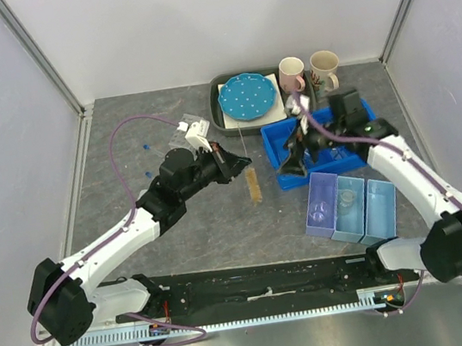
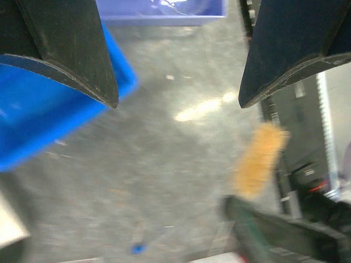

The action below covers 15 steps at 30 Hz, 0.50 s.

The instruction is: Organize the chemistry lab equipment

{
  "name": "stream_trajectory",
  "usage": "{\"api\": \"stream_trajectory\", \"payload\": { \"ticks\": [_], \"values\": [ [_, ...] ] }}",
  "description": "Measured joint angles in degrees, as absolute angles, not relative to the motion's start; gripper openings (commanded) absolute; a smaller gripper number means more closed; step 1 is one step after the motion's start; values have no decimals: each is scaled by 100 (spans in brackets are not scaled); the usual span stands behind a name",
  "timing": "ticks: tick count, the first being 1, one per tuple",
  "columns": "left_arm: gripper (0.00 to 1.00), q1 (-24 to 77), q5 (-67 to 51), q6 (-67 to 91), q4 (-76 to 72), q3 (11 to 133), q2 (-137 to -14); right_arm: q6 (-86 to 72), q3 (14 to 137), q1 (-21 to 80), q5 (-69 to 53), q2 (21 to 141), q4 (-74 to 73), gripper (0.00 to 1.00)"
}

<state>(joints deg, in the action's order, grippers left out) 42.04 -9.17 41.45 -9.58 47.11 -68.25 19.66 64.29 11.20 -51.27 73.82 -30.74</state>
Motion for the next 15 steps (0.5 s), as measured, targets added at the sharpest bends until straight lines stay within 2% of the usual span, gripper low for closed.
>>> {"api": "stream_trajectory", "payload": {
  "ticks": [3,9,12,13,15],
  "values": [
    [2,4298,-882,4244,-1389,4713,-6877,1653,6158,1865,-5315,7177,-3013,98],
    [2,4429,-596,4427,-1761,4718,-7019,443,5900,2392,-5529,7188,-2043,92],
    [2,4510,-440,4491,-1811,4718,-7059,-357,5730,2561,-5631,7352,-1330,66],
    [2,4525,-408,4510,-1817,4718,-7059,-604,5677,2600,-5664,7422,-1114,45],
    [2,4552,-327,4539,-1841,4718,-7059,-991,5607,2659,-5701,7566,-812,24]
  ]
}}
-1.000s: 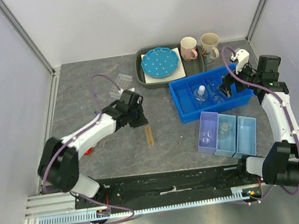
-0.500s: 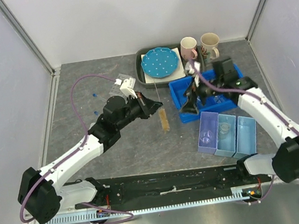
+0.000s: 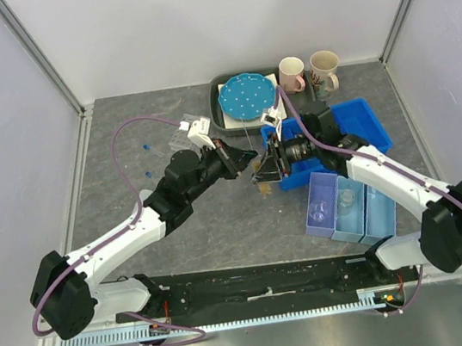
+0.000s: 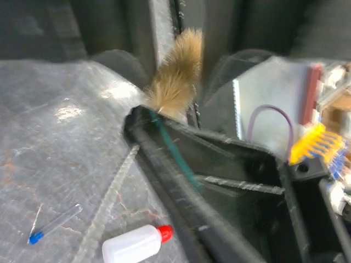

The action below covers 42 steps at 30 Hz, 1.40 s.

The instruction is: Organize the chemistry lab equipment

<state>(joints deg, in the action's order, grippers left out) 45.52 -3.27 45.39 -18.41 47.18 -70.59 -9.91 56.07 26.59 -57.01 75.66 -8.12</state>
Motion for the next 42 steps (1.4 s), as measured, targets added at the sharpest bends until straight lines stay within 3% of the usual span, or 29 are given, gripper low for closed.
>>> {"api": "stream_trajectory", "payload": {
  "ticks": [1,3,6,7,8,10,12,21,29,38,42],
  "values": [
    [2,4552,-309,4554,-1857,4718,-7059,-1168,5590,2670,-5695,7634,-718,9],
    [2,4552,-290,4563,-1896,4718,-7057,-1406,5572,2668,-5682,7758,-604,0],
    [29,4552,-244,4554,-1846,4718,-7050,-1481,5577,2646,-5588,7837,-624,0],
    [51,4550,-231,4536,-1796,4718,-7035,-1433,5579,2641,-5531,7835,-674,0],
    [62,4552,-207,4504,-1706,4718,-6997,-1313,5592,2624,-5472,7828,-779,0],
    [77,4543,-134,4357,-1455,4718,-6869,-980,5647,2502,-5384,7808,-1066,0],
    [80,4471,-58,4191,-1103,4718,-6672,-572,5723,2255,-5286,7771,-1413,0],
    [80,3109,-235,2593,1127,5133,-5916,1533,6602,432,-3712,7693,-3076,1],
    [79,3039,-123,1337,2233,4923,-5282,2655,7846,-1090,-2176,8882,-3785,5],
    [79,3039,298,1037,2615,4866,-4967,2930,8283,-1334,-1697,10217,-3979,13],
    [79,3039,307,1024,2648,4856,-4812,2961,8283,-1323,-1706,10597,-3999,25]
  ]
}}
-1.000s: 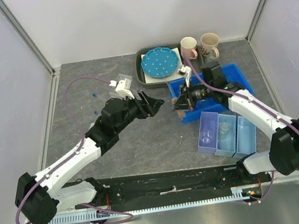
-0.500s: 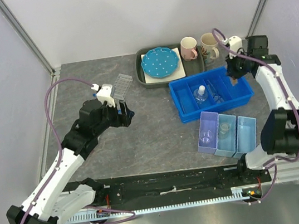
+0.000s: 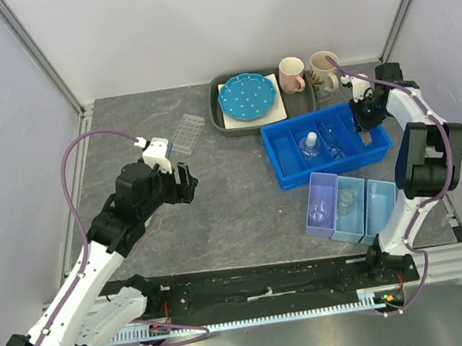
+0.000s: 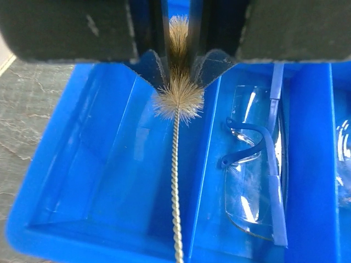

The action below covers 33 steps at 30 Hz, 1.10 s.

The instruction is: Organize the chemistry lab equipment

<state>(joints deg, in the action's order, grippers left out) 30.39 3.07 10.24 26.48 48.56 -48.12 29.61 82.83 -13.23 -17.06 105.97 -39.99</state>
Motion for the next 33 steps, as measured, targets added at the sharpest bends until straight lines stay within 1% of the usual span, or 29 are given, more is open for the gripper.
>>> {"api": "stream_trajectory", "payload": {
  "ticks": [2,3,5,6,9,12,14,17,21,22,23,25,29,30,33],
  "values": [
    [79,3039,316,1017,2652,4847,-4794,2961,8281,-1334,-1710,10746,-4001,31],
    [79,3039,327,1017,2655,4840,-4794,2974,8281,-1341,-1712,10785,-4001,38],
    [79,3039,349,1015,2679,4834,-4794,2963,8270,-1369,-1732,10812,-4010,46],
    [79,3039,362,1015,2692,4834,-4794,2961,8267,-1389,-1756,10803,-4014,52],
    [79,3039,410,1015,2696,4834,-4794,2947,8267,-1431,-1815,10698,-4023,61],
    [79,3039,440,1015,2696,4834,-4794,2932,8267,-1452,-1885,10442,-4040,65],
    [79,3039,445,1015,2696,4834,-4799,2893,8267,-1452,-1966,10197,-4040,66],
    [79,3039,451,1015,2694,4829,-4805,2823,8267,-1452,-2147,9765,-4038,70],
    [79,3039,464,1015,2694,4794,-4823,2700,8119,-1450,-2670,9192,-3966,76],
    [79,3039,467,1015,2694,4790,-4838,2657,7990,-1450,-2891,9024,-3907,76],
    [79,3039,469,1015,2692,4786,-4860,2613,7824,-1450,-3124,8847,-3854,79],
    [81,3039,471,1015,2692,4775,-4904,2473,7452,-1448,-3538,8499,-3719,82],
    [87,3039,506,1022,2687,4720,-4939,2156,6549,-1441,-4261,7885,-3280,95],
    [91,3039,508,1020,2687,4707,-4939,2091,6346,-1441,-4401,7749,-3210,96],
    [92,3033,495,1059,2648,4657,-4947,1986,5863,-1441,-4674,7419,-2945,98]
  ]
}}
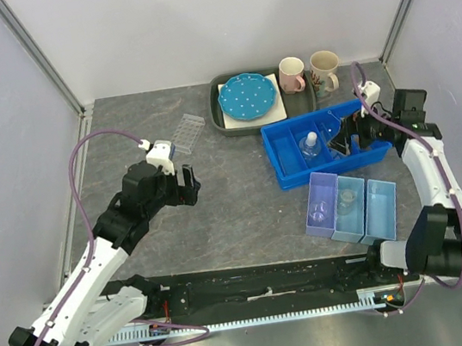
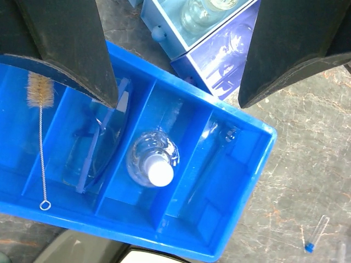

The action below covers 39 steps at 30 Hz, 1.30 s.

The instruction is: Organize the chemistry lab equipment

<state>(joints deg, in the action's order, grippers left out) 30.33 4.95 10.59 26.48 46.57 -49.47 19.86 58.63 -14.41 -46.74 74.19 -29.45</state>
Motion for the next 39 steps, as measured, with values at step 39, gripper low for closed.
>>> {"api": "stream_trajectory", "payload": {
  "ticks": [39],
  "values": [
    [92,1887,3146,792,4010,5511,-8237,1514,5210,-1555,-5111,6993,-2060,98]
  ]
}}
